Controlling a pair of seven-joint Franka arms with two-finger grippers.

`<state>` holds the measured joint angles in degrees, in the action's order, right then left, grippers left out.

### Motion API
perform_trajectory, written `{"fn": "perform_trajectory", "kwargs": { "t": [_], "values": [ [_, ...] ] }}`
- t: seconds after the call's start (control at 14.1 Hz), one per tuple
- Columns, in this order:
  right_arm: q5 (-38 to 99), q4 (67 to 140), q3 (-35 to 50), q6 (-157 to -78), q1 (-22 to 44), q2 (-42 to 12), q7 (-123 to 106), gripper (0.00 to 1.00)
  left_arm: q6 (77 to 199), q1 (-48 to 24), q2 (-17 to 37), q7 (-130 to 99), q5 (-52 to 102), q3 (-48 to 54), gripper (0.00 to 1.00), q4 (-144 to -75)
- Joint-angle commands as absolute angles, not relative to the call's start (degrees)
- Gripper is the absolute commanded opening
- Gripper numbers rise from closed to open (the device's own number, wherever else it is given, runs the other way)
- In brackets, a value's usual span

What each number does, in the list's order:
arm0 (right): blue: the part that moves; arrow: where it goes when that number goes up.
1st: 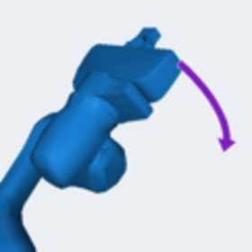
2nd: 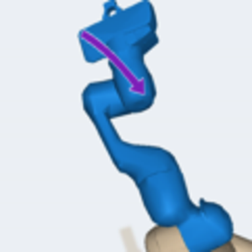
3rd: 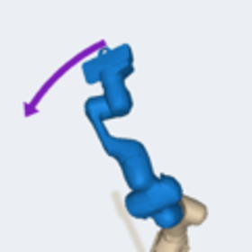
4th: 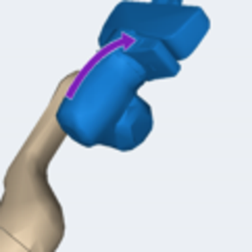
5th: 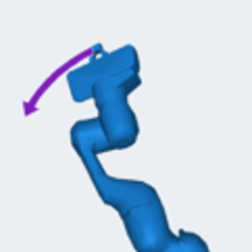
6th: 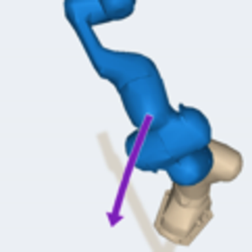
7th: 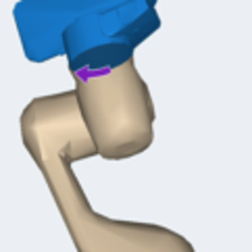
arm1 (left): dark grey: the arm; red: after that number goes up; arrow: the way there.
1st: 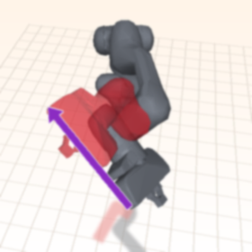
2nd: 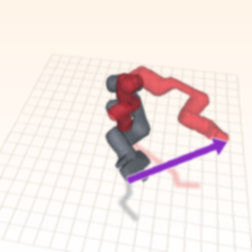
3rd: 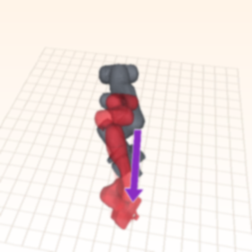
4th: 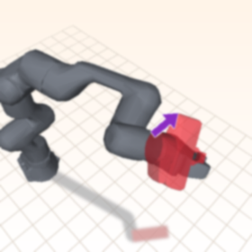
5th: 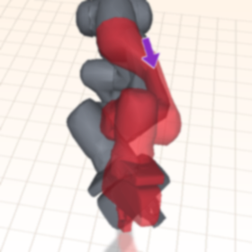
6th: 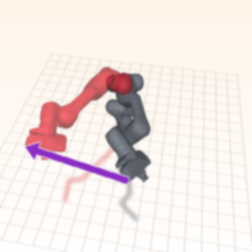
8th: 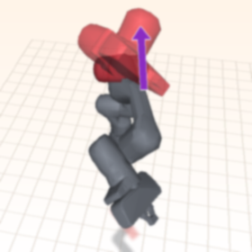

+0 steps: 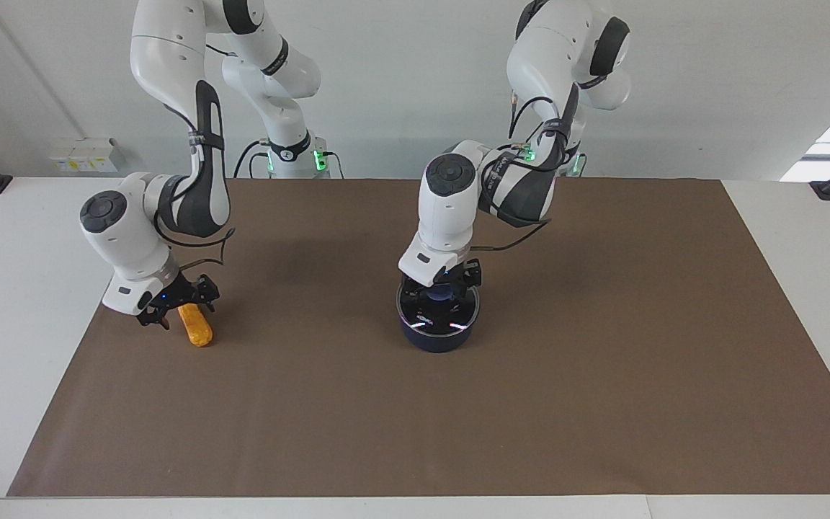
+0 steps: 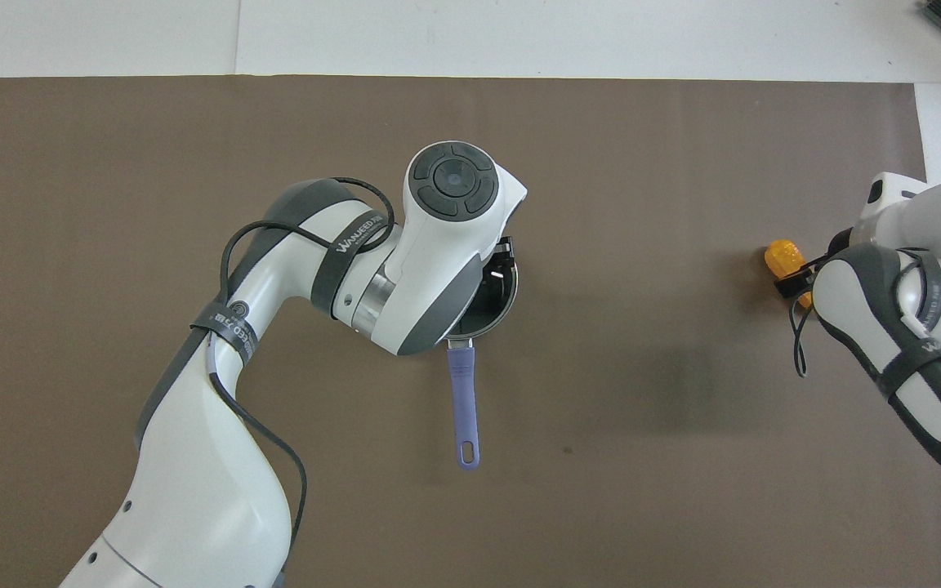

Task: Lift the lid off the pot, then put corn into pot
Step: 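Grasp the yellow corn with the right gripper while the left gripper holds the lid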

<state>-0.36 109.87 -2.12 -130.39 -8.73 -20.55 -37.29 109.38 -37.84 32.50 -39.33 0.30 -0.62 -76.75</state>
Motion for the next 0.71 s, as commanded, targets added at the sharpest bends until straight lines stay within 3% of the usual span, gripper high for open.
{"fn": "perform_trajectory", "kwargs": {
  "t": [0.0,0.14,0.21,0.28,0.64],
  "values": [
    [0.1,112.0,-1.6,-131.5,-9.3,-20.2,-39.6,0.98,108.5,-38.3,31.1,-40.2,1.0,-1.1,1.00,-77.8],
    [0.1,112.6,-1.7,-132.9,-9.3,-20.2,-39.8,0.77,108.5,-38.4,31.0,-40.9,1.0,-1.1,1.00,-77.9],
    [0.1,112.6,-1.6,-132.9,-9.3,-20.2,-39.7,0.42,108.5,-38.4,31.0,-41.0,1.0,-1.0,1.00,-78.1],
    [0.2,112.5,-1.6,-132.7,-9.1,-20.2,-38.3,0.00,108.6,-38.4,30.9,-41.1,1.0,-1.1,1.00,-78.6],
    [0.7,110.4,-1.6,-131.4,-8.5,-20.6,-31.5,0.00,108.5,-38.6,30.7,-41.3,1.0,-1.1,0.99,-78.6]
  ]
}}
